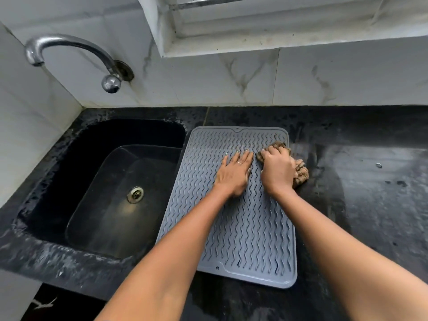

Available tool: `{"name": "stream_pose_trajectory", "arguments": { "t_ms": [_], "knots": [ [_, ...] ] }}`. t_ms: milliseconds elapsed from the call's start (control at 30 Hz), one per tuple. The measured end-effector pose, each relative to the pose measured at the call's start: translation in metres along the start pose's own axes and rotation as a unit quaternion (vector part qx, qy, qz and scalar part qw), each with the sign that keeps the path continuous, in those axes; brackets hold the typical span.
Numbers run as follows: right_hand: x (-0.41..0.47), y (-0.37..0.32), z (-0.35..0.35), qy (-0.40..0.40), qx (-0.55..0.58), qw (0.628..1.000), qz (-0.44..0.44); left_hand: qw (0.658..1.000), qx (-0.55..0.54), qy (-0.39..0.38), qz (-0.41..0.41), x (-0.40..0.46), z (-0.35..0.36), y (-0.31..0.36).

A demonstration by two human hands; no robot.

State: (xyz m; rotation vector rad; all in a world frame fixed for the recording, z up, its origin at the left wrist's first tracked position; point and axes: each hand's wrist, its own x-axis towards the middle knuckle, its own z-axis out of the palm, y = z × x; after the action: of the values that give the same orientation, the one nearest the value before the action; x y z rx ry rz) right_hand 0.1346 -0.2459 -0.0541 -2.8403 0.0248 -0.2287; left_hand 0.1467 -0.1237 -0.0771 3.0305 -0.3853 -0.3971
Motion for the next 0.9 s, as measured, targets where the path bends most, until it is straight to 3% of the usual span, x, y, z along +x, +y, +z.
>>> {"name": "stream_pose_trajectory", "arguments": {
  "t_ms": [167,367,500,567,633,700,900],
  "knots": [
    [-0.045,-0.006,-0.003,0.055,0.036,0.997,0.048,0.999,-0.031,-0.006,-0.009,-0.004,0.002,0.003],
    [-0.081,-0.01,-0.02,0.027,0.039,0.996,0.073,0.999,-0.031,-0.032,0.0,-0.01,-0.011,0.005],
    [-0.052,-0.001,-0.033,0.062,0.165,0.968,0.177,0.998,-0.022,-0.048,0.018,-0.027,-0.013,0.006],
    [-0.04,0.005,-0.034,0.043,0.171,0.973,0.152,0.998,-0.03,-0.051,0.031,-0.04,-0.007,0.004],
    [-0.034,0.007,-0.029,-0.042,0.122,0.988,0.085,0.997,-0.035,-0.058,0.037,-0.051,-0.001,0.002],
    [-0.04,0.005,-0.021,-0.067,0.075,0.994,0.036,0.997,-0.036,-0.059,0.035,-0.054,0.002,0.002],
    [-0.11,-0.02,-0.004,0.085,0.037,0.994,0.052,0.998,-0.03,-0.054,0.031,-0.053,0.003,0.004]
  ]
}}
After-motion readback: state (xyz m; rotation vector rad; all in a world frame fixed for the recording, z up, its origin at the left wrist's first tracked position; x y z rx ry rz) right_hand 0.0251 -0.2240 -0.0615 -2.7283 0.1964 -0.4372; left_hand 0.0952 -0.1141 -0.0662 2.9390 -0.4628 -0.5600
